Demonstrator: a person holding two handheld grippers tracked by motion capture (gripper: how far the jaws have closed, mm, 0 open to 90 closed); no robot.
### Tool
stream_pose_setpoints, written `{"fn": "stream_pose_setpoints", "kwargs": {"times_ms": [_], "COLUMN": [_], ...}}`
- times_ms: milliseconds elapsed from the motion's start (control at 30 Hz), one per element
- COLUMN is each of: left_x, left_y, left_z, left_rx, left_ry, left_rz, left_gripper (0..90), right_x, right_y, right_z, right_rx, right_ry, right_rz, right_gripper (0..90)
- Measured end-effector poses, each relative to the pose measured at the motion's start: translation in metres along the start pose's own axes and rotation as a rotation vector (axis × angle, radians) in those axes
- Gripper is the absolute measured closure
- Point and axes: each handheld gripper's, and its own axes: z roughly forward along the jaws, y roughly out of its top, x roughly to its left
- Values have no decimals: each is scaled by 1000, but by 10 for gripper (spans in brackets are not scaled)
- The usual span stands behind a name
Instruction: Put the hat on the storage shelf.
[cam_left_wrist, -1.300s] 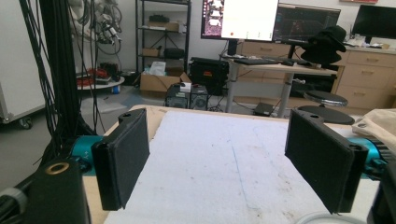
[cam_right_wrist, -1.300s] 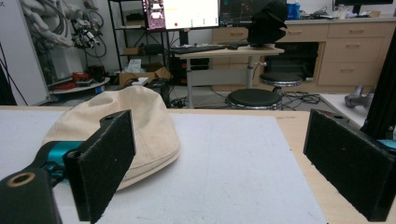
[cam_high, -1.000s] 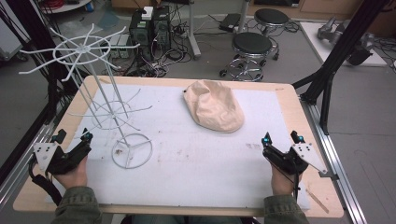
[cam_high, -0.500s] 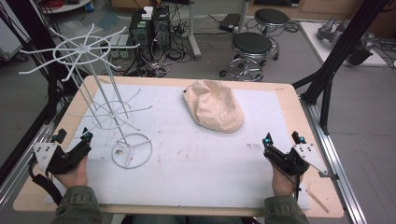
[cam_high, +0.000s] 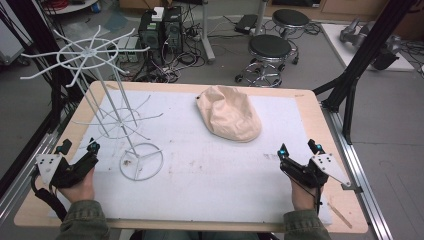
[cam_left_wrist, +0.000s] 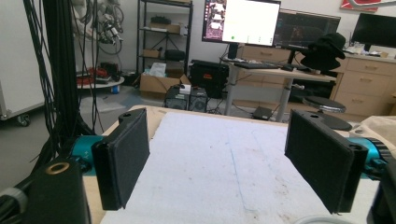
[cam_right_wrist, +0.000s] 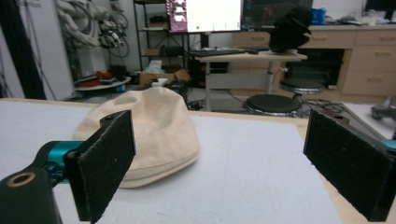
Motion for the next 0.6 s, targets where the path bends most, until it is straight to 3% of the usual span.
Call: {"fn": "stream_pose_setpoints", "kwargs": {"times_ms": [67, 233, 467, 600], "left_x": [0, 0, 1, 4], "left_y": [0, 0, 0, 0], "left_z": [0, -2, -5, -6], "left_rx": [2, 0, -9, -10], "left_ry": [0, 6, 16, 22], "left_rz": [-1, -2, -15, -15], "left_gripper": [221, 221, 221, 221], "right_x": [0, 1, 5, 11], "right_y": [2, 13, 31, 38], "right_z": [1, 2, 9, 15], "right_rx": [1, 18, 33, 31], "right_ry": [39, 60, 103, 100], "right_rz": [-3, 26, 4, -20], "right_gripper": [82, 82, 82, 82]}}
